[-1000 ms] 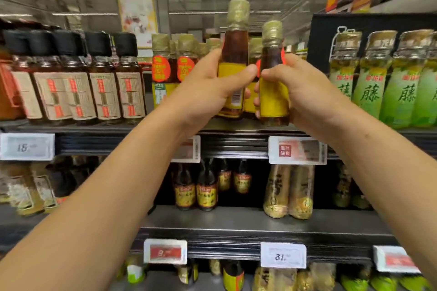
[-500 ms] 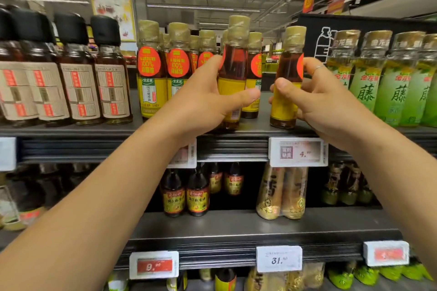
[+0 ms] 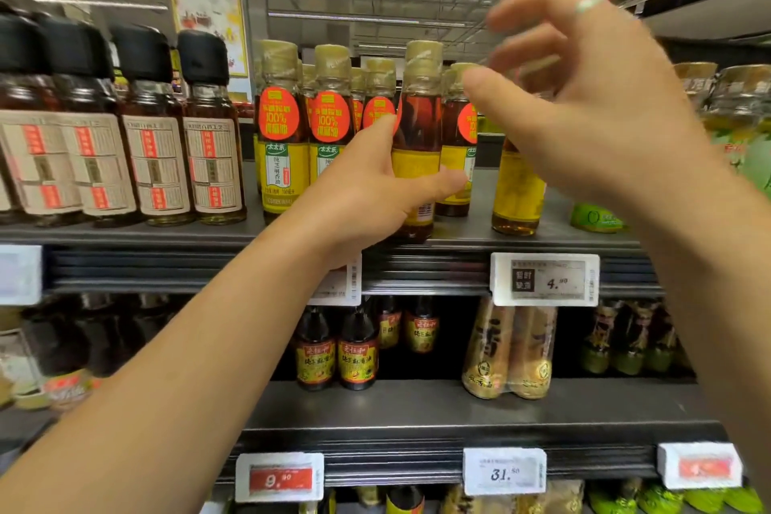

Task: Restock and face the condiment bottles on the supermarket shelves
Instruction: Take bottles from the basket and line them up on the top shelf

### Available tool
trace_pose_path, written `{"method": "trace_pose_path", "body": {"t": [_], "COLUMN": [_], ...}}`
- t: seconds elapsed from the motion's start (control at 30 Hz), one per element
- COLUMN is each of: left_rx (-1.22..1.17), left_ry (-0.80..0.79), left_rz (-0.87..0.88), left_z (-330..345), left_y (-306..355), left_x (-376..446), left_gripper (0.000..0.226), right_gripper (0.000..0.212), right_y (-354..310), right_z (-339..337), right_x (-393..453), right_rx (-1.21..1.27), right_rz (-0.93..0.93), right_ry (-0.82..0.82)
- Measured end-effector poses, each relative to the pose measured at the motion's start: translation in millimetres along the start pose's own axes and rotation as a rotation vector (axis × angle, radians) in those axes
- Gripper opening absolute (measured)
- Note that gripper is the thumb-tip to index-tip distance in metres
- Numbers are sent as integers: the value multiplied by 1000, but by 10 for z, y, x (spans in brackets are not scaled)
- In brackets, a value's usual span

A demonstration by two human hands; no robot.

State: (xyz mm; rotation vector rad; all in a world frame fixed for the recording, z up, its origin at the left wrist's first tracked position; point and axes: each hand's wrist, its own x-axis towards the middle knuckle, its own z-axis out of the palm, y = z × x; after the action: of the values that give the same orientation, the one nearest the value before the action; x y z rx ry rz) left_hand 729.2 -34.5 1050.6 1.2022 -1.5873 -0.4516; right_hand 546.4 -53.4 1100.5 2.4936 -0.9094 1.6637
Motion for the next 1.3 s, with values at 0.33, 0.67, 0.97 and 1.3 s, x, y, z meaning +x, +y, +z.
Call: {"method": "trace_pose_path", "body": {"t": [0.33,0.67,0.97,1.3], "left_rx": [189,608,589,526], "left_ry": [19,202,179,137], "left_rz": [-48,26,-6,-32], "left_z": [-39,2,3,-56], "left_y": [7,24,-4,31], "left_x": [-62,-168,-178,-197], "left_gripper": [53,60,55,30], "right_gripper": [21,20,52,39], "right_y": [-131,-82,-2,26], "right_z": [9,81,201,74], "right_x": [776,913,895,1009], "right_rx": [-70,-163,-292,-59], "right_rz": [-221,-223,-268,-202], "right_ry": [-546,-538,-432,-673]}}
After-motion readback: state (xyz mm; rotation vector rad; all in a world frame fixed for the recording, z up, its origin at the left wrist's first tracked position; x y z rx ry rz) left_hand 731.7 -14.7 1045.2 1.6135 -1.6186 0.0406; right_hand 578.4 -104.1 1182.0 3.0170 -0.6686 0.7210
